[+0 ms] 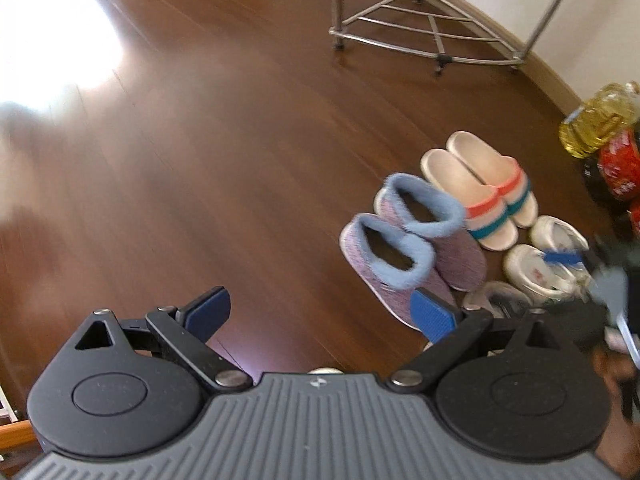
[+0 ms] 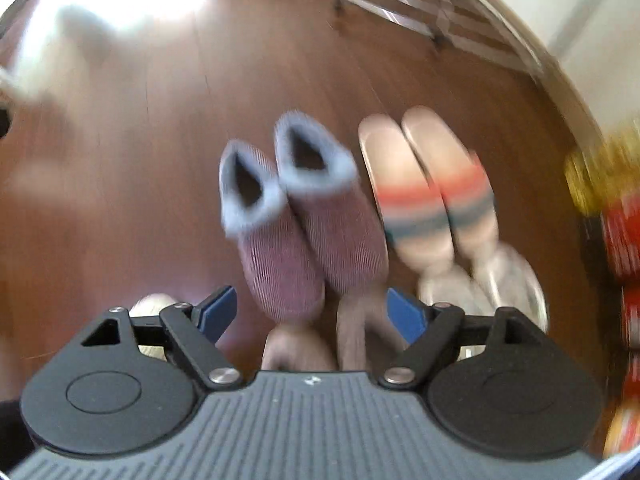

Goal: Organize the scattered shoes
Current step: 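Move both grippers back toward the pink boots and slides, then grasp both pink knit boots by their collars with the right gripper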

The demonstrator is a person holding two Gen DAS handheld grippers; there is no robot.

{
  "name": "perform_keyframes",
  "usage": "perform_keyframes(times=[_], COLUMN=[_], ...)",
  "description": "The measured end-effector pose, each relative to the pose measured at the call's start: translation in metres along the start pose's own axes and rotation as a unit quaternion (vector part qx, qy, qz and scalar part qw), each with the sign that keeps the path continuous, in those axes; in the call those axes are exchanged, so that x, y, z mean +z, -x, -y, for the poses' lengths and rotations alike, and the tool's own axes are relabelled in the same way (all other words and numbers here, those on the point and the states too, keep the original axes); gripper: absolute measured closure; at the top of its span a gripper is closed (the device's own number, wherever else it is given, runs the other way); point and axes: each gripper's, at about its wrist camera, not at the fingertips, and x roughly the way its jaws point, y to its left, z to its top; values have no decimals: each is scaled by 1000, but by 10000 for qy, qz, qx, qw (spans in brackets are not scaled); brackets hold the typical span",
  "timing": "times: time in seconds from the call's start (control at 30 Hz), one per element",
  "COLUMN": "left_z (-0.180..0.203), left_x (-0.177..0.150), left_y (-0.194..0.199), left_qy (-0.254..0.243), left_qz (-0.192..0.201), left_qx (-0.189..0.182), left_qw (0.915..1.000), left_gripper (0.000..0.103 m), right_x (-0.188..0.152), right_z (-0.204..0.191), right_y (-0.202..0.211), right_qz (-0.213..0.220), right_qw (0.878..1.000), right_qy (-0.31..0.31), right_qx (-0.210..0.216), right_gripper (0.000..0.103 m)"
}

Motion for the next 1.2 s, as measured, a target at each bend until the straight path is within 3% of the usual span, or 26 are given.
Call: perform_keyframes(times=[0.17,0.33,0.4,0.47,0.53,0.63,0.83,0.93,1.07,1.13,1.2], left_z=[-21,-37,-40,-41,-38,-31,-18,-12,3,11,18], left_x=[-8,-22,-29,-34,-29,-20,-1,8,38,52,75], left_y=[-43,-66,-71,-72,-63,-47,-16,0,52,75,112], left_qy=[201,316,306,296,265,215,116,66,-8,-31,16], left_qz=[-10,-169,-255,-321,-289,-226,-100,-37,265,406,706], left_qx=[96,106,102,90,98,112,140,154,196,219,206], left_qw=[9998,9993,9992,9990,9992,9995,9998,9999,9995,9989,9973], left_gripper=[5,5,5,5,5,5,5,5,5,5,5], right_x=[41,47,43,41,41,40,27,36,59,72,106], right_z=[-25,-49,-57,-59,-57,-55,-47,-23,18,35,58], right_y=[-76,-151,-182,-201,-209,-212,-155,-95,-1,37,100], right_qz=[178,-459,-934,-1184,-1239,-1205,-738,-455,-84,101,492], right_qw=[9980,9902,9829,9779,9805,9836,9946,9980,9837,9765,9678], right_qy=[599,1244,1490,1626,1450,1259,639,-429,-1793,-2145,-2456], right_qx=[-135,-433,-553,-570,-467,-469,-347,-129,123,186,251], right_gripper=[27,51,49,55,72,77,79,79,80,80,80])
